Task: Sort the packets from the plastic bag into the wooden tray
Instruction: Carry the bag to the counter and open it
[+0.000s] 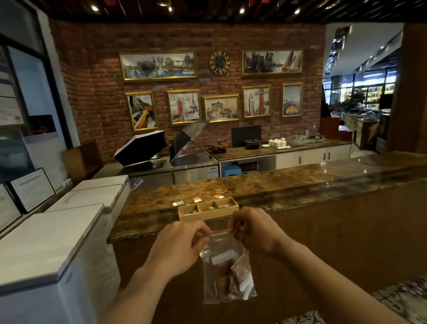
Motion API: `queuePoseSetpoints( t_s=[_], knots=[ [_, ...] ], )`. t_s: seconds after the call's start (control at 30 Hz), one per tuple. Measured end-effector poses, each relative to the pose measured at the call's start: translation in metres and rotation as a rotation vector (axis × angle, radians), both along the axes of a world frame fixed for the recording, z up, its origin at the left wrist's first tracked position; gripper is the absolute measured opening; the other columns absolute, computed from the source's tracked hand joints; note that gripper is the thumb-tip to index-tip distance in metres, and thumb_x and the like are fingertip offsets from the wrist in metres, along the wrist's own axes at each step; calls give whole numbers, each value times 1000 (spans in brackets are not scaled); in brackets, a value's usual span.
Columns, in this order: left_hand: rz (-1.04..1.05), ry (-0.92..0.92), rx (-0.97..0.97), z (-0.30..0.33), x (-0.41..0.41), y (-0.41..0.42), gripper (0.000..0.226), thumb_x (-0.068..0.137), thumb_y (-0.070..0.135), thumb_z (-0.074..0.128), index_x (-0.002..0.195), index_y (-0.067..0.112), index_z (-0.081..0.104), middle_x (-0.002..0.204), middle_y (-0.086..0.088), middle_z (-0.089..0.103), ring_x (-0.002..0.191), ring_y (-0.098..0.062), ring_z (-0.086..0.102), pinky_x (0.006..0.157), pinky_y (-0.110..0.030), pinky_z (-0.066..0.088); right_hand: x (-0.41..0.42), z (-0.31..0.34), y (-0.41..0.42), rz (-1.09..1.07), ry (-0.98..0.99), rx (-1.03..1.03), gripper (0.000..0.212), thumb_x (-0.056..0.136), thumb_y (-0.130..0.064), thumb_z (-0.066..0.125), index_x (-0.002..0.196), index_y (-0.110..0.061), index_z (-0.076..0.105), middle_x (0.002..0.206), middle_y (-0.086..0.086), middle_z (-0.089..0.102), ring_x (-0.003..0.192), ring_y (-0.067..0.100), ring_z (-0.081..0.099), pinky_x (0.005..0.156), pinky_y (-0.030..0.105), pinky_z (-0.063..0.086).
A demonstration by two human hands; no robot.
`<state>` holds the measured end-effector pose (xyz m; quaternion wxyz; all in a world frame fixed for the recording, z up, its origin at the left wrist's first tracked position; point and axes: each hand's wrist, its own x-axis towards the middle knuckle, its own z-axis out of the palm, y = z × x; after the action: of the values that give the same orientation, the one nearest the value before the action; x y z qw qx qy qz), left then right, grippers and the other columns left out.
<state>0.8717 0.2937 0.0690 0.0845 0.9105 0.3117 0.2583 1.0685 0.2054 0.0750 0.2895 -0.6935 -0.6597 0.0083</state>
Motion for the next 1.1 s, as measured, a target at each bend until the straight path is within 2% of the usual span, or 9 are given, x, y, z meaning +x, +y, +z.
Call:
queuePoseSetpoints(
  t_s=[0.13, 0.27, 0.43, 0.6, 0.83, 0.97, 1.1],
  knots=[
    [21, 42, 18, -1, 31, 4, 17, 93, 32, 67, 108, 39, 67, 104, 19, 72, 92, 4, 64, 86, -24, 57, 37, -10, 6, 10, 18, -31, 23, 86, -7, 71, 94, -28, 68, 99, -11, 67, 92, 8, 64, 83, 33, 60],
    [44, 59, 5, -5, 56, 10, 17, 93, 29, 68, 107, 38, 68, 102, 19, 71, 91, 5, 64, 82, -21, 57, 68, -16, 14, 33, 58, -79, 25, 90, -11, 70, 87, -35, 65, 93, -14, 66, 88, 2, 63, 79, 24, 58],
    [63, 68, -22, -11, 77, 21, 15, 92, 28, 70, 103, 37, 70, 99, 20, 71, 89, 5, 65, 80, -20, 58, 95, -25, 28, 45, 83, -96, 26, 92, -12, 70, 87, -37, 66, 97, -11, 71, 91, 3, 66, 83, 25, 59],
    [96, 99, -34, -19, 93, 45, 13, 92, 29, 70, 100, 39, 69, 92, 23, 68, 85, 5, 63, 80, -22, 57, 109, -36, 56, 46, 74, -80, 15, 90, -14, 73, 94, -29, 75, 96, -10, 74, 89, 4, 67, 82, 28, 61],
    [97, 105, -83, -34, 119, 114, 13, 93, 30, 68, 103, 39, 69, 97, 21, 70, 86, 6, 62, 75, -16, 51, 134, -47, 121, 43, 41, -97, 10, 91, -19, 72, 94, -28, 75, 96, -10, 73, 90, 7, 68, 83, 31, 61],
    [73, 35, -182, -45, 136, 173, 14, 92, 24, 69, 96, 37, 69, 95, 18, 70, 88, 3, 63, 81, -26, 58, 151, -49, 178, 17, 22, -120, 17, 89, -15, 72, 96, -31, 75, 104, -7, 76, 96, 10, 69, 85, 35, 61],
    [95, 41, -115, -49, 156, 240, 16, 91, 29, 70, 101, 41, 68, 96, 21, 70, 87, 5, 63, 84, -26, 57, 168, -46, 241, 13, 12, -133, 17, 91, -12, 71, 99, -27, 75, 103, -10, 72, 96, 7, 67, 87, 31, 60]
  ],
)
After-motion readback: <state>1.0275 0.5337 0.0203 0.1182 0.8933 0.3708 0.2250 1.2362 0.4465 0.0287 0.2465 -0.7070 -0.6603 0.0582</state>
